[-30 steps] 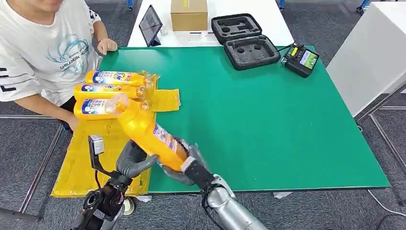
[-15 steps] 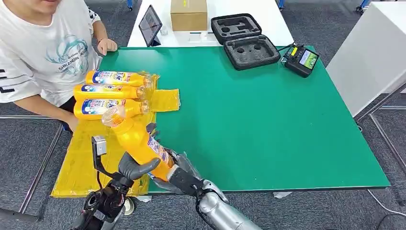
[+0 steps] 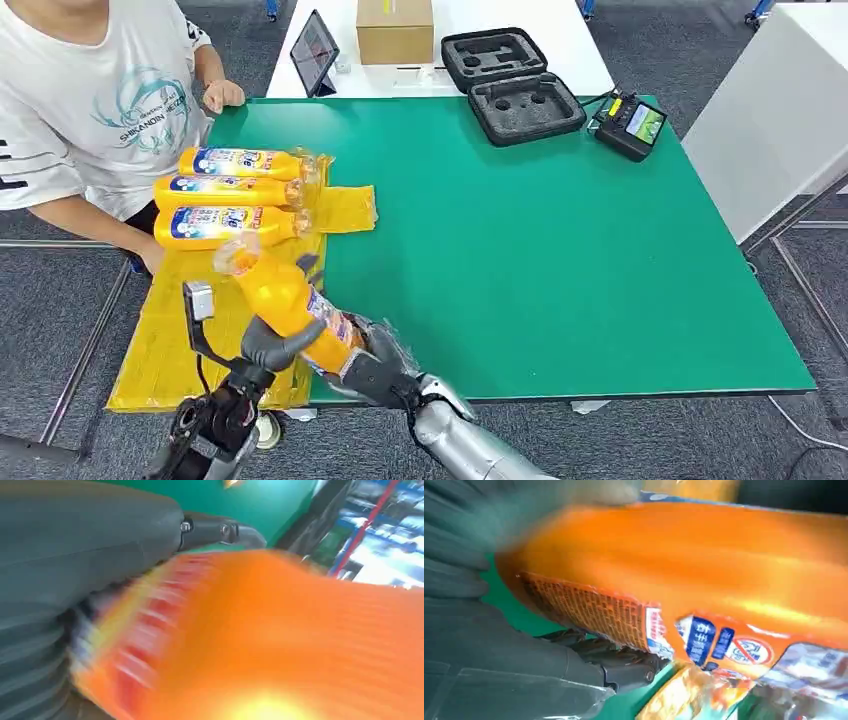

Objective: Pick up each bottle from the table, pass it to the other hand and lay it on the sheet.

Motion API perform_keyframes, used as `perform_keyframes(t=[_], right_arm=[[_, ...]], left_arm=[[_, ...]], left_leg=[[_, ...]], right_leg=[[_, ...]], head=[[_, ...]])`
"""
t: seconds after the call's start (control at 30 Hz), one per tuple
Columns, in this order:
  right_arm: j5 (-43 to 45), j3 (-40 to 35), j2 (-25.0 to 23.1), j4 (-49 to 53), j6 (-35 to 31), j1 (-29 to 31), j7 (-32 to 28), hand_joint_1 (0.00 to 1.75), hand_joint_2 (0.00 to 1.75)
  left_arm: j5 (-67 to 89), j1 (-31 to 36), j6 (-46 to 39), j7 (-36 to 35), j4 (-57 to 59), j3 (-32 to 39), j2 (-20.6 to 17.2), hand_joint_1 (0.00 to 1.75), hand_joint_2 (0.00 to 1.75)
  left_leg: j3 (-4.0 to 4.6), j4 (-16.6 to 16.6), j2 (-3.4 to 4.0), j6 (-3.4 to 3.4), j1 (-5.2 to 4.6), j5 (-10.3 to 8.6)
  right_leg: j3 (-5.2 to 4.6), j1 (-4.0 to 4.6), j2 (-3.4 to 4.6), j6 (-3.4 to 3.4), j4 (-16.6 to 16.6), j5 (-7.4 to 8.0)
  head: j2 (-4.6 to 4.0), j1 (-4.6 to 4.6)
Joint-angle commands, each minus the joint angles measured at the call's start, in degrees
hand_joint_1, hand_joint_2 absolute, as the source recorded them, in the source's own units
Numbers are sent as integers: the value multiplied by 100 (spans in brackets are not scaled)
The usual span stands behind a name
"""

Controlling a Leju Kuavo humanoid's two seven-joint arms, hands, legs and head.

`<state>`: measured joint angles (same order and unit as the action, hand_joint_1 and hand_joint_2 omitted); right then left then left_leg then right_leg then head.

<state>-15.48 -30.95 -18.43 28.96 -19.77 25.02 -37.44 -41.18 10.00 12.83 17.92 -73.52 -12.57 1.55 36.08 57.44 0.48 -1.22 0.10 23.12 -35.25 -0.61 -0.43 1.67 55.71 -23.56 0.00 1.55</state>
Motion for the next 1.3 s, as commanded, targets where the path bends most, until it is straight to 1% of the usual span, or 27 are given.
perform_keyframes(t=[0.03,0.13,0.17,0.2,0.23,0.33,0.37,0.47,0.5,0.57,0.63,0.67,0.73,0.77,0.83,0.87,0.93,0.97,1.0,1.03,1.07,1.1,1.13,1.17,1.23,1.27,1.3], right_arm=[[-263,-391,-72,-458,-268,95,107,175,175],[-263,-391,-72,-458,-268,95,107,175,175],[-266,-391,-67,-454,-271,83,102,175,175],[-266,-391,-67,-454,-271,83,102,175,175],[-266,-391,-67,-454,-271,83,102,175,175],[-266,-391,-67,-454,-271,83,102,175,175],[-295,-390,-64,-451,-308,82,93,175,175],[-445,-441,-66,-413,-494,66,56,175,175],[-449,-440,-65,-410,-494,61,59,175,175],[-449,-440,-65,-410,-494,61,59,175,175],[-449,-440,-65,-410,-494,61,59,175,175],[-449,-440,-65,-410,-494,61,59,175,175],[-449,-440,-65,-410,-494,61,59,175,175],[-449,-440,-65,-410,-494,61,59,175,175],[-449,-440,-65,-410,-494,61,59,175,175],[-449,-440,-65,-410,-494,61,59,175,175],[-449,-440,-65,-410,-494,61,59,175,175],[-449,-440,-65,-410,-494,61,59,175,175],[-451,-440,-59,-393,-459,54,42,175,175],[-458,-437,-55,-374,-440,47,33,175,175],[-462,-435,-54,-369,-439,42,35,175,175],[-506,-432,-33,-320,-578,18,-1,175,175],[-626,-441,14,-227,-829,-65,-37,175,175],[-663,-448,47,-156,-798,-129,-23,175,175],[-852,-473,73,-81,-978,-150,5,175,175],[-856,-448,70,-66,-986,-129,30,175,175],[-810,-400,71,-44,-959,-127,-5,175,175]], left_arm=[[-87,917,-59,-2,931,-159,-15,0,175],[-87,917,-59,-2,931,-159,-15,0,175],[-86,897,-53,5,920,-164,-17,0,175],[-86,897,-53,5,920,-164,-17,0,175],[-86,897,-53,5,920,-164,-17,0,175],[-86,897,-53,5,920,-164,-17,0,175],[-86,890,-64,5,904,-172,-21,0,175],[-116,797,-87,56,964,-124,-20,0,175],[-111,774,-72,82,969,-127,-27,0,175],[-111,774,-72,82,969,-127,-27,0,175],[-111,774,-72,82,969,-127,-27,0,175],[-111,774,-72,82,969,-127,-27,0,175],[-111,774,-72,82,969,-127,-27,0,175],[-111,774,-72,82,969,-127,-27,0,175],[-111,774,-72,82,969,-127,-27,0,175],[-111,774,-72,82,969,-127,-27,0,175],[-111,774,-72,82,969,-127,-27,0,175],[-111,774,-72,82,969,-127,-27,0,175],[-51,763,-92,149,945,-122,-24,0,175],[-3,736,-126,212,937,-120,-20,0,175],[4,719,-128,224,934,-120,-21,0,175],[33,702,-127,232,923,-82,3,175,175],[373,574,-723,548,772,110,98,175,175],[380,455,-734,547,613,134,73,175,175],[404,396,-770,536,523,179,86,175,175],[424,415,-770,508,527,155,96,175,175],[429,431,-768,491,542,141,101,175,175]], left_leg=[[-30,-3,-18,7,6,6],[-13,-3,-7,3,3,0],[-28,-1,-20,8,9,8],[-19,-3,-16,5,4,3],[-36,0,-24,8,9,12],[-15,-1,-10,4,5,3],[-30,1,-16,7,9,10],[-26,0,-13,6,7,7],[-18,-4,-6,5,3,3],[-30,-3,-10,7,7,8],[-17,-3,-7,4,3,3],[-29,-3,-13,7,6,8],[-14,-3,-6,4,4,3],[-31,-1,-11,7,7,11],[-18,-3,-7,5,4,5],[-32,-2,-12,8,8,11],[-16,-3,-7,5,4,4],[-33,-2,-12,8,7,11],[-14,-3,-6,4,4,3],[-13,-4,-5,4,2,2],[-31,-1,-12,8,7,11],[-23,-3,-9,6,6,6],[-17,-3,-6,5,4,4],[-36,-4,-12,7,7,12],[-19,-4,-3,4,5,6],[-39,-3,-7,8,8,15],[-18,-1,-5,5,7,8]], right_leg=[[36,5,-12,-7,-2,-11],[15,2,-7,-3,-3,-2],[36,8,-17,-7,-3,-12],[23,4,-13,-4,-3,-6],[44,9,-18,-7,-4,-16],[19,4,-6,-3,-3,-4],[36,8,-10,-6,-2,-12],[30,6,-8,-5,-3,-9],[19,3,-3,-4,-4,-3],[33,6,-4,-6,-4,-8],[19,3,-3,-4,-3,-4],[34,6,-7,-6,-4,-10],[16,3,-2,-3,-3,-3],[36,7,-5,-6,-3,-11],[20,4,-3,-4,-4,-5],[37,8,-6,-6,-4,-12],[19,4,-3,-4,-3,-4],[37,6,-5,-7,-3,-12],[17,3,-3,-3,-4,-3],[14,2,-2,-3,-3,-2],[36,7,-5,-7,-3,-11],[27,6,-4,-5,-4,-7],[19,3,-2,-4,-4,-4],[41,7,-5,-6,-6,-12],[22,5,1,-3,-7,-4],[44,8,0,-6,-7,-13],[23,7,0,-4,-5,-5]], head=[[0,2],[0,4],[0,4],[0,4],[0,2],[0,4],[0,4],[0,4],[0,4],[0,2],[0,4],[0,4],[0,4],[0,2],[0,4],[0,4],[0,4],[0,4],[0,4],[0,4],[0,4],[0,4],[0,4],[0,4],[0,2],[0,4],[0,4]])
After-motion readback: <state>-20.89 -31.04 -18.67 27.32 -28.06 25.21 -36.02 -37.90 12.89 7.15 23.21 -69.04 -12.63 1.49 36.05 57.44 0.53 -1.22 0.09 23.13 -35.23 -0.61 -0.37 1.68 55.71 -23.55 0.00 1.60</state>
